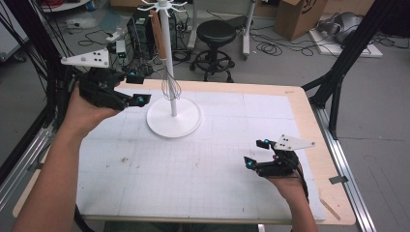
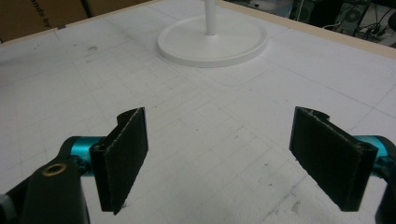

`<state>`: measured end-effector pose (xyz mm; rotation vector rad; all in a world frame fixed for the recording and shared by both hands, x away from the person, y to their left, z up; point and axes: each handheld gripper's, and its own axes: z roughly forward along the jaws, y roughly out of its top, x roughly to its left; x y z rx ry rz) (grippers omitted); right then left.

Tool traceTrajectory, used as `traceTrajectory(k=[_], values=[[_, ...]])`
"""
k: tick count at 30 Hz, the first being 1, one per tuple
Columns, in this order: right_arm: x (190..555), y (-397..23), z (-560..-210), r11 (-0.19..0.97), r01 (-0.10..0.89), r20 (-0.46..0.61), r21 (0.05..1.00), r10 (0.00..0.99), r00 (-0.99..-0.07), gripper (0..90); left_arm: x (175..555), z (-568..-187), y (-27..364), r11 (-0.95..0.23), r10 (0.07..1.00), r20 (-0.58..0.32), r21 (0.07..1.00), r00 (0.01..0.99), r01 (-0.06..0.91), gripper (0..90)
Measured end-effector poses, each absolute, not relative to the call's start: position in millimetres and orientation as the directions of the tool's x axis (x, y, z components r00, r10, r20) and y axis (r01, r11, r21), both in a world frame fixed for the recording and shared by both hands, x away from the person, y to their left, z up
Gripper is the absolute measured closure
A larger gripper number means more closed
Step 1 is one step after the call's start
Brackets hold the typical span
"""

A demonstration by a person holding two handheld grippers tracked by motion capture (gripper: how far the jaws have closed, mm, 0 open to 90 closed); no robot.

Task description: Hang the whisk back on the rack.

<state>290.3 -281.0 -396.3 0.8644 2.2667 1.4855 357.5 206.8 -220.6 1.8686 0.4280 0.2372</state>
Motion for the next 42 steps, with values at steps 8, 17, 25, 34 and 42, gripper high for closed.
traceTrajectory(k=[8, 17, 25, 34, 42], values=[[290.4, -281.5, -396.2, 0.281, 0.320, 0.081, 0.905, 0.625, -0.777, 18.7, 346.6, -251.2, 202.3, -0.292, 0.396, -0.065, 0.937, 0.916, 0.192, 18.4], [290.4, -281.8, -396.0, 0.280, 0.318, 0.079, 0.906, 0.626, -0.776, 18.7, 335.2, -289.6, 195.6, -0.296, 0.392, -0.095, 0.929, 0.915, 0.223, 12.6], [290.8, -281.5, -397.0, 0.282, 0.320, 0.080, 0.904, 0.625, -0.776, 18.7, 328.5, -325.8, 200.8, -0.281, 0.420, -0.118, 0.926, 0.900, 0.252, 11.1], [291.2, -280.9, -397.9, 0.285, 0.325, 0.083, 0.902, 0.624, -0.777, 18.7, 319.1, -356.7, 197.1, -0.298, 0.432, -0.133, 0.912, 0.892, 0.281, 7.1], [292.6, -279.7, -400.2, 0.297, 0.330, 0.082, 0.896, 0.621, -0.780, 18.7, 318.1, -391.5, 190.1, -0.334, 0.441, -0.159, 0.884, 0.883, 0.326, 4.3]])
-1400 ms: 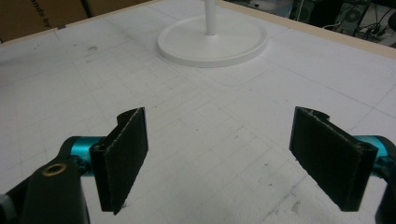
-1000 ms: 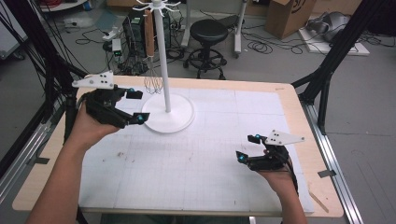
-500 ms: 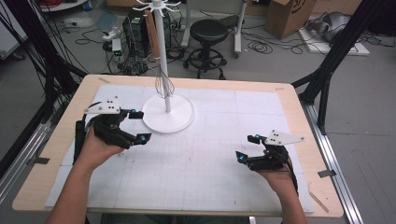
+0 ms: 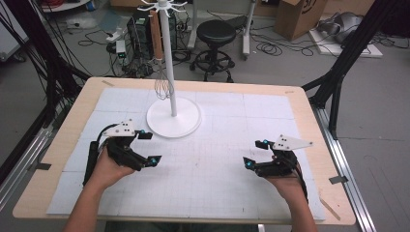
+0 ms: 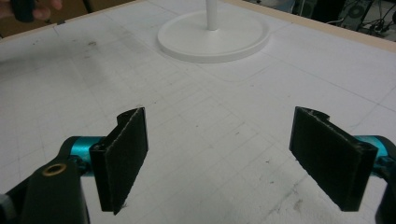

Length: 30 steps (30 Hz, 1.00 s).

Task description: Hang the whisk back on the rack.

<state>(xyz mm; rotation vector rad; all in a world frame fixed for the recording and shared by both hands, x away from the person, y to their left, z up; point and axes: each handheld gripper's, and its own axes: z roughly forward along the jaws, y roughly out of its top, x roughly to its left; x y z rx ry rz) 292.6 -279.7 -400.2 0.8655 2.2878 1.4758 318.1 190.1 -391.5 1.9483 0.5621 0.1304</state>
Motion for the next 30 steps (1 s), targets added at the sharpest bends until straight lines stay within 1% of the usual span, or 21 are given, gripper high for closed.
traceTrajectory(k=[1, 6, 14, 18, 30], values=[[292.8, -279.3, -400.3, 0.289, 0.333, 0.087, 0.898, 0.623, -0.777, 18.7, 318.0, -394.5, 189.5, -0.335, 0.440, -0.165, 0.882, 0.882, 0.332, 1.6], [295.2, -278.9, -401.9, 0.294, 0.335, 0.089, 0.895, 0.620, -0.780, 18.6, 318.2, -403.4, 192.7, -0.345, 0.456, -0.165, 0.873, 0.875, 0.345, 1.6], [297.1, -275.0, -406.8, 0.314, 0.351, 0.092, 0.882, 0.617, -0.781, 18.6, 319.7, -402.7, 194.3, -0.324, 0.468, -0.161, 0.884, 0.869, 0.338, 1.6], [297.3, -277.3, -410.6, 0.304, 0.358, 0.101, 0.883, 0.622, -0.777, 18.6, 320.4, -401.7, 196.3, -0.302, 0.472, -0.169, 0.891, 0.865, 0.339, 1.6], [296.4, -277.5, -412.3, 0.304, 0.367, 0.104, 0.879, 0.629, -0.771, 18.6, 316.9, -399.6, 194.6, -0.310, 0.468, -0.157, 0.892, 0.870, 0.328, 1.6]])
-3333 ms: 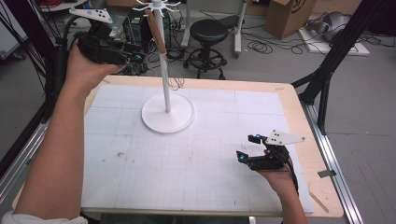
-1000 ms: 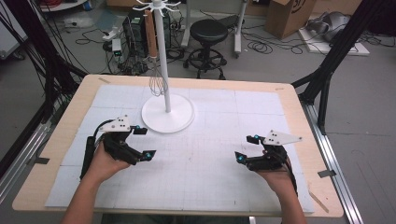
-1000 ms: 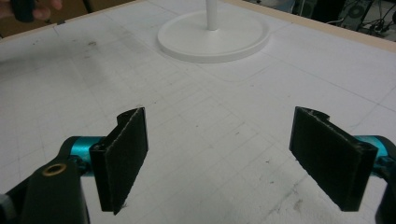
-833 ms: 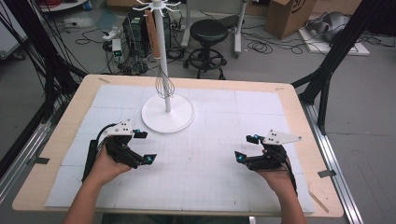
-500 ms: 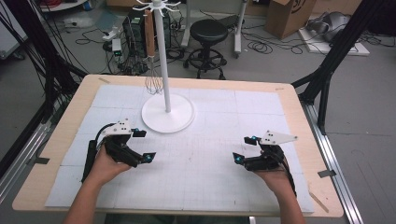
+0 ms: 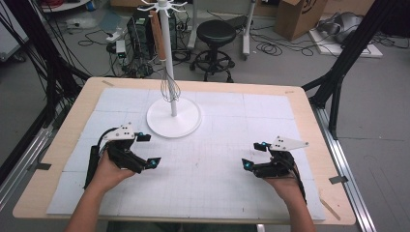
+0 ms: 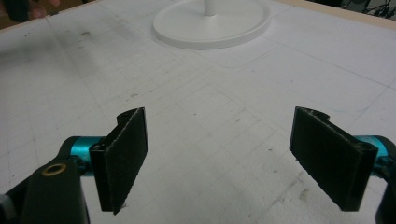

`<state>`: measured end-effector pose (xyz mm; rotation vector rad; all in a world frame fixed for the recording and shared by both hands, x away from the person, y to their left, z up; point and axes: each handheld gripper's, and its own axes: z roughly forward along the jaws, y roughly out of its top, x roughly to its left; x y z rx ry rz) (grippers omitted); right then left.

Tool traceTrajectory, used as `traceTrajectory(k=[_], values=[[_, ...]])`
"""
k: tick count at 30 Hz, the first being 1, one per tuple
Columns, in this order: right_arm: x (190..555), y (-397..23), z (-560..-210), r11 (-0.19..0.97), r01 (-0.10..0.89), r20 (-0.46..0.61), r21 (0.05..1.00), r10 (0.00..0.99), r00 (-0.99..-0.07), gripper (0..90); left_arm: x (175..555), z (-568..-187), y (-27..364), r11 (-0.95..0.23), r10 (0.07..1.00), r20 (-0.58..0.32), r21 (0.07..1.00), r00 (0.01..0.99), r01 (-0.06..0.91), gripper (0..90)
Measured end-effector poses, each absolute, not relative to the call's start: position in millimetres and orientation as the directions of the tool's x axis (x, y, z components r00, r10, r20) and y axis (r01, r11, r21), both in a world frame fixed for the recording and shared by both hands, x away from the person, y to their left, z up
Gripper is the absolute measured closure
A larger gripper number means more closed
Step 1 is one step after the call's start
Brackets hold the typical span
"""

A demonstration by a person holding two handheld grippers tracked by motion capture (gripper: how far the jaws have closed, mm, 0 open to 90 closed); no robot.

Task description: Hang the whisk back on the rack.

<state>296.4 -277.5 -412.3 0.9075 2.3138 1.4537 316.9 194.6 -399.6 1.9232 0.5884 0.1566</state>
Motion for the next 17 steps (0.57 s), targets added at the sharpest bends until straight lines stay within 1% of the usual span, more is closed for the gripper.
traceTrajectory(k=[17], values=[[297.5, -276.6, -413.9, 0.313, 0.371, 0.104, 0.874, 0.625, -0.773, 18.6, 318.3, -401.7, 193.5, -0.327, 0.476, -0.153, 0.883, 0.866, 0.336, 1.6]])
